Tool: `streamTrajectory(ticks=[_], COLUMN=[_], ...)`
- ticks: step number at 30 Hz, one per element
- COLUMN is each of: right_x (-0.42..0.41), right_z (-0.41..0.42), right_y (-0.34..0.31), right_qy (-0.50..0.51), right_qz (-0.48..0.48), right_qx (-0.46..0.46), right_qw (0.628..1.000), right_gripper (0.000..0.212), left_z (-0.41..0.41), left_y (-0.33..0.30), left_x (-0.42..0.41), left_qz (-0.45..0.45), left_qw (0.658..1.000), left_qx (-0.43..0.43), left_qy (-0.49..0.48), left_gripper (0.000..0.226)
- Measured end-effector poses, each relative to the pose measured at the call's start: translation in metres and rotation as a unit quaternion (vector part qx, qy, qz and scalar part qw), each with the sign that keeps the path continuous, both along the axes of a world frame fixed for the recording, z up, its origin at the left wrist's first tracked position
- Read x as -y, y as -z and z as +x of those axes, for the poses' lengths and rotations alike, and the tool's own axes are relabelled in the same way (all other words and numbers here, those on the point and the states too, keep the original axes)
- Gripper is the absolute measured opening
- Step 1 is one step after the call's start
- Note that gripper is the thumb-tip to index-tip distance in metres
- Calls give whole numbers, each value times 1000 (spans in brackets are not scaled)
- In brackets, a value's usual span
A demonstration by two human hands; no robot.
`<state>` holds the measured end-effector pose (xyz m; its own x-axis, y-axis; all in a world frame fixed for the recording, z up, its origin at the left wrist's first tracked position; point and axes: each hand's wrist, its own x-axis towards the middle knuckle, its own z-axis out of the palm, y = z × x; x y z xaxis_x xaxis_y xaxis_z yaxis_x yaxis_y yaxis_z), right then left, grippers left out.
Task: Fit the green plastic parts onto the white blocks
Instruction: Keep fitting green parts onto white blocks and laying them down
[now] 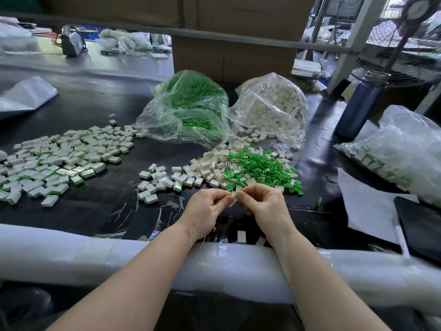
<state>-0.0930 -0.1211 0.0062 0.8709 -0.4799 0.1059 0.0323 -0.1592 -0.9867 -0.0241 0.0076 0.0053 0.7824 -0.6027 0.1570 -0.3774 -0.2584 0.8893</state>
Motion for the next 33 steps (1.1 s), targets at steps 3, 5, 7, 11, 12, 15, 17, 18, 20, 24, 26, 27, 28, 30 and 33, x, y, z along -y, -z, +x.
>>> streamTrajectory(ticks=[3,5,7,11,12,15,17,18,20,24,26,27,28,30,33], right_x=[0,-1,0,3,4,4,5,5,5,3,3,3,3,4,5], right_z=[1,0,-1,-2,-2,-2,-3,-3,-3,-2,-2,-2,-3,-3,-4], right_y=[0,0,-1,-1,-1,-1,-1,0,-1,-1,-1,-2,-2,-2,-4], right_qy=[-1,-10,-24,-44,-47,-52,-53,-53,-53,-48,-45,-45,-47,-52,-60], right_qz=[-7,-8,-8,0,0,-6,-13,-15,-16,-13,-21,-23,-23,-18,-9], right_qx=[-13,-18,-22,-38,-43,-51,-54,-55,-54,-53,-58,-59,-60,-59,-61], right_qw=[1000,1000,999,998,998,997,997,997,997,997,997,997,997,997,996], right_gripper=[14,17,18,22,23,24,23,22,22,23,23,24,24,25,27], left_z=[0,0,0,0,0,-1,-1,-1,-1,-2,-3,-4,-4,-5,-5], left_y=[0,0,1,1,2,1,1,1,0,-1,-1,-2,-2,-3,-3], left_x=[-1,-1,-1,-2,-2,-1,-1,-1,-1,-1,0,0,-1,-1,-1], left_qz=[-1,10,23,43,50,66,72,74,74,73,81,82,82,83,85], left_qw=[1000,1000,1000,999,998,996,995,994,995,995,993,992,991,990,987], left_qx=[-13,-13,-5,24,34,60,72,73,64,65,85,94,102,116,132], left_qy=[1,2,2,8,10,11,12,13,13,10,10,12,14,18,23], left_gripper=[13,15,16,15,15,16,16,16,16,16,16,16,16,16,16])
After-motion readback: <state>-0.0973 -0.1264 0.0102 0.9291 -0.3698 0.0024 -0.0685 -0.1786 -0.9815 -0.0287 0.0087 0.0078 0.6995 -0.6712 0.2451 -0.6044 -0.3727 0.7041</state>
